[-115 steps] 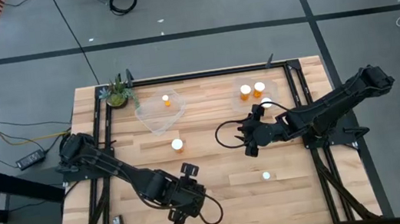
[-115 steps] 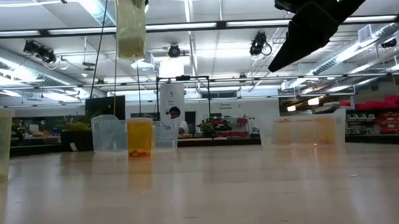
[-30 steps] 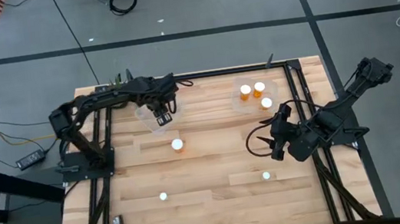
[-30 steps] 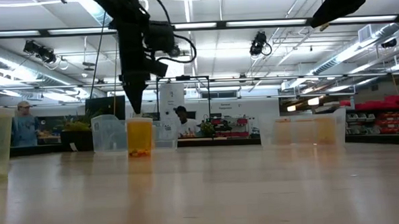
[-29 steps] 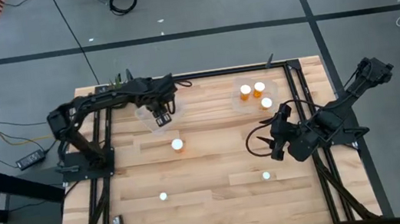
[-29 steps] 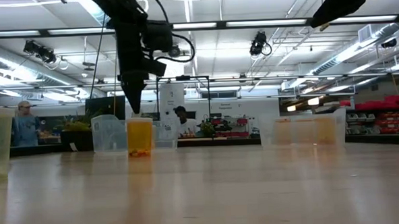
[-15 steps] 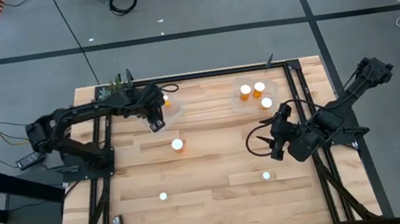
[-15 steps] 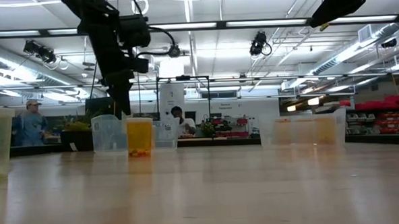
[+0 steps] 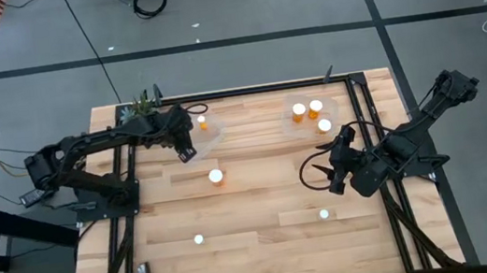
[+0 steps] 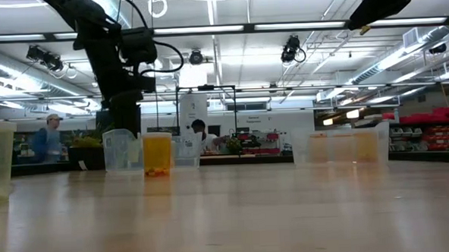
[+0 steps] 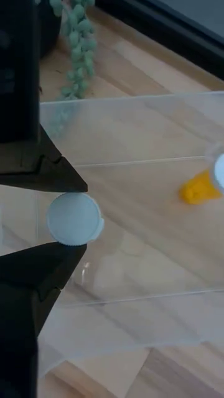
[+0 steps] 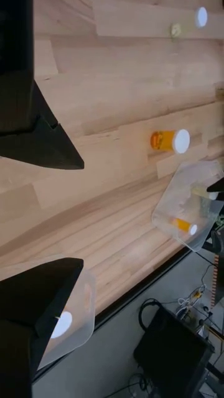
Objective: Pick and place medicine bottles into bin by pill shape (circle, oval)
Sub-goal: Put the small yellow pill bottle into the left transparent bin
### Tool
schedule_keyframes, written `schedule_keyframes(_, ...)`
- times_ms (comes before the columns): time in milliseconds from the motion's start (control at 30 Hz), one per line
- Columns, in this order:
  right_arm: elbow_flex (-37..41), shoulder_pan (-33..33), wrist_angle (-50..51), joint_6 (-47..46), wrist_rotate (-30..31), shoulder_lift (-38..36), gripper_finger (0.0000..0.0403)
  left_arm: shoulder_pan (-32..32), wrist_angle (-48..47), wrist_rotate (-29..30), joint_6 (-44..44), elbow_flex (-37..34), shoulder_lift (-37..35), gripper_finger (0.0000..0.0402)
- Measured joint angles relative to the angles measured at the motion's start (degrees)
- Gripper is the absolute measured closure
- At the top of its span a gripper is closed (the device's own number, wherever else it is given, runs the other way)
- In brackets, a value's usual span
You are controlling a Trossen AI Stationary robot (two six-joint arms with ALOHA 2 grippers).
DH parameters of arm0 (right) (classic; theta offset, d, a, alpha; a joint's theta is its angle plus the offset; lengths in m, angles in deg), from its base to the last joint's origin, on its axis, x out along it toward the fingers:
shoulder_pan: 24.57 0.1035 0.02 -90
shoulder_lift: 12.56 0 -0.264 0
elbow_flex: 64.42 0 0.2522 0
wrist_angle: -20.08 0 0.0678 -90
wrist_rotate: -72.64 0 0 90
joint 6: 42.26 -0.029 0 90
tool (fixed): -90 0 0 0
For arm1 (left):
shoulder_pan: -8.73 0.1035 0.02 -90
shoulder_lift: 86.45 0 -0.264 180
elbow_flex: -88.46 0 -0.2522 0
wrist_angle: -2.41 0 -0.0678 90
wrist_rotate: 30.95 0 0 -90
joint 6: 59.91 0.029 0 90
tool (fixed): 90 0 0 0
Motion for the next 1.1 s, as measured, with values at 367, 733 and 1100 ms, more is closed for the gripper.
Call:
schedule_keyframes(367, 0.0, 0.0, 0.0, 0.0, 0.0, 0.0, 0.015, 0.0, -0.7, 0.0, 0.0, -0.1, 0.0, 0.0265)
schedule_keyframes(733, 0.0, 0.0, 0.0, 0.0, 0.0, 0.0, 0.015, 0.0, -1.0, 0.0, 0.1, -0.1, 0.0, 0.0264)
schedule_keyframes(1100, 0.0, 0.0, 0.0, 0.0, 0.0, 0.0, 0.015, 0.0, 2.1, 0.0, 1.6, -0.1, 2.2, 0.0264)
